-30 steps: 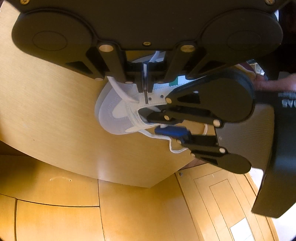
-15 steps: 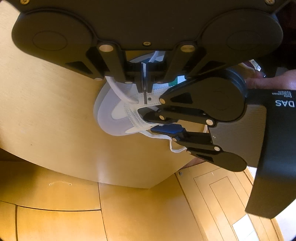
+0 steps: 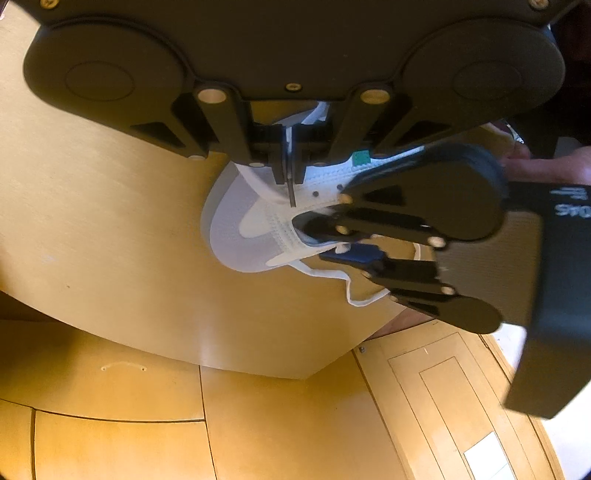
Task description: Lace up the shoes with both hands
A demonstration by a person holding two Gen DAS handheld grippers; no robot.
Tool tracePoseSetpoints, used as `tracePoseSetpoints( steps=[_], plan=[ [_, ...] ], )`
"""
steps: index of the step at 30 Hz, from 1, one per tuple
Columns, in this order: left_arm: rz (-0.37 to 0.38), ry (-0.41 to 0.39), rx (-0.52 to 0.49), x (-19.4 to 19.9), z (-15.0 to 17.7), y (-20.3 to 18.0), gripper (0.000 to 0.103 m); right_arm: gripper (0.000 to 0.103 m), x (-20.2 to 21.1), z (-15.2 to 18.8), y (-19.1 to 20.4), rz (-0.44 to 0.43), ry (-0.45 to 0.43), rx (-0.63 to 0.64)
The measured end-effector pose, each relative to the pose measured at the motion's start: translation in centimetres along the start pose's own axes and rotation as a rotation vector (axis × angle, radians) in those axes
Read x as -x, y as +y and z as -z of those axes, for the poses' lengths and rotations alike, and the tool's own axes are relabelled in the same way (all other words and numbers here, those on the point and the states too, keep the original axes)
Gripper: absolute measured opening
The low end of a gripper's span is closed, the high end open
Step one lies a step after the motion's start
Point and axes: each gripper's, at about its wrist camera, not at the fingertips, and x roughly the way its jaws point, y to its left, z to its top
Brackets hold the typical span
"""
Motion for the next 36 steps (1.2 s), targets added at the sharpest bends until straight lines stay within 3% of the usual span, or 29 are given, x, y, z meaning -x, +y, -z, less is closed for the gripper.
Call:
tracePoseSetpoints(
  steps=[4, 8, 13, 25, 30, 32, 34, 36],
  plan=[
    [-0.019, -0.026, 0.011, 0.7, 0.3, 0.3, 0.030, 0.004, 0.1, -0.1, 0.3, -0.003, -0.004, 0.004],
    [-0.013, -0.035, 0.022, 0.7, 0.6, 0.5, 0.029, 0.004, -0.3, -0.3, 0.2, -0.004, 0.003, 0.014],
    [-0.006, -0.073, 0.041, 0.3, 0.8, 0.5, 0.011, 0.004, -0.3, -0.4, 0.1, -0.011, 0.002, 0.024],
    [0.004, -0.053, 0.017, -1.0, 0.5, 0.5, 0.011, 0.004, -0.4, -1.0, 0.1, -0.005, 0.010, 0.043],
    [-0.027, -0.038, -0.034, -1.5, 0.1, -0.6, 0.011, 0.004, -0.5, -0.9, 0.1, 0.005, 0.022, 0.049],
    [-0.033, -0.036, -0.027, -1.5, 0.1, -0.6, 0.012, 0.004, -0.5, -0.9, 0.2, 0.006, 0.021, 0.045],
    [-0.041, -0.015, -0.024, -2.1, 0.1, -0.8, 0.022, 0.004, -0.6, -0.9, 0.4, 0.011, 0.022, 0.052],
    [-0.014, 0.027, 0.018, -2.9, -0.1, -0.5, 0.024, 0.004, -0.5, -0.9, 0.6, 0.004, 0.020, 0.051]
  ],
)
